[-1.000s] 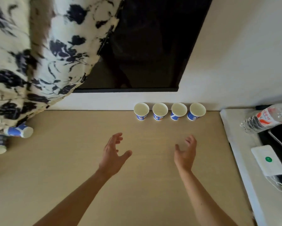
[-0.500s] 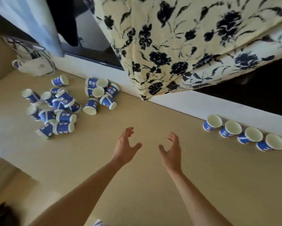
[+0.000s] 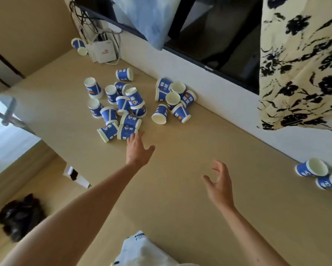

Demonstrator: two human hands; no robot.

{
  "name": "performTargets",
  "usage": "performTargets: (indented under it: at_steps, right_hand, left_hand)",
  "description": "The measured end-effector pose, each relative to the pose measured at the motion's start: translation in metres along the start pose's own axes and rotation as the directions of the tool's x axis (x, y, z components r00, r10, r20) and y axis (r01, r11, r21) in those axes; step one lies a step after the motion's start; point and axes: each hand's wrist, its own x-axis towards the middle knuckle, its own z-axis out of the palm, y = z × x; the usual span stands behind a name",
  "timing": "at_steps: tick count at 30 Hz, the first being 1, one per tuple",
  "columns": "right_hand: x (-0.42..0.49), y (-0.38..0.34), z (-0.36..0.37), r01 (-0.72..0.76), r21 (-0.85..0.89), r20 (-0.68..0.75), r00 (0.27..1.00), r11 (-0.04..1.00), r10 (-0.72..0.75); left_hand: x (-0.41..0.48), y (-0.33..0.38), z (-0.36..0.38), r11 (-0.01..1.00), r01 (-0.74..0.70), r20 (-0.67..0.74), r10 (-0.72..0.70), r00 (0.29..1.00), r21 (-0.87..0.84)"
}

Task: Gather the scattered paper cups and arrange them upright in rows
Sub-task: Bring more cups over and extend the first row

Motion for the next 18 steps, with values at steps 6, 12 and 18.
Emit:
performTargets:
  at_steps: [6,12,18]
  right_hand:
    - [0.009,-0.014,0.013,0.020,-0.051,0.018,1.000,0.998,-0.019]
    - [0.010,-0.024,0.026,-0.009,-0.088,0.036,0.999,0.996,0.012]
    - [0.008,-0.025,0.038,-0.057,-0.099,0.055,0.997,0.993,0.062]
  left_hand:
    - [0.063,-0.030,-0.033,0.983,0.178,-0.132,-0.171,0.976,0.047]
    - [0.111,-0.045,-0.041,0.960,0.273,-0.035,-0.271,0.962,0.056]
    - [0.137,-0.052,-0.037,0.948,0.285,0.037,-0.293,0.955,0.144]
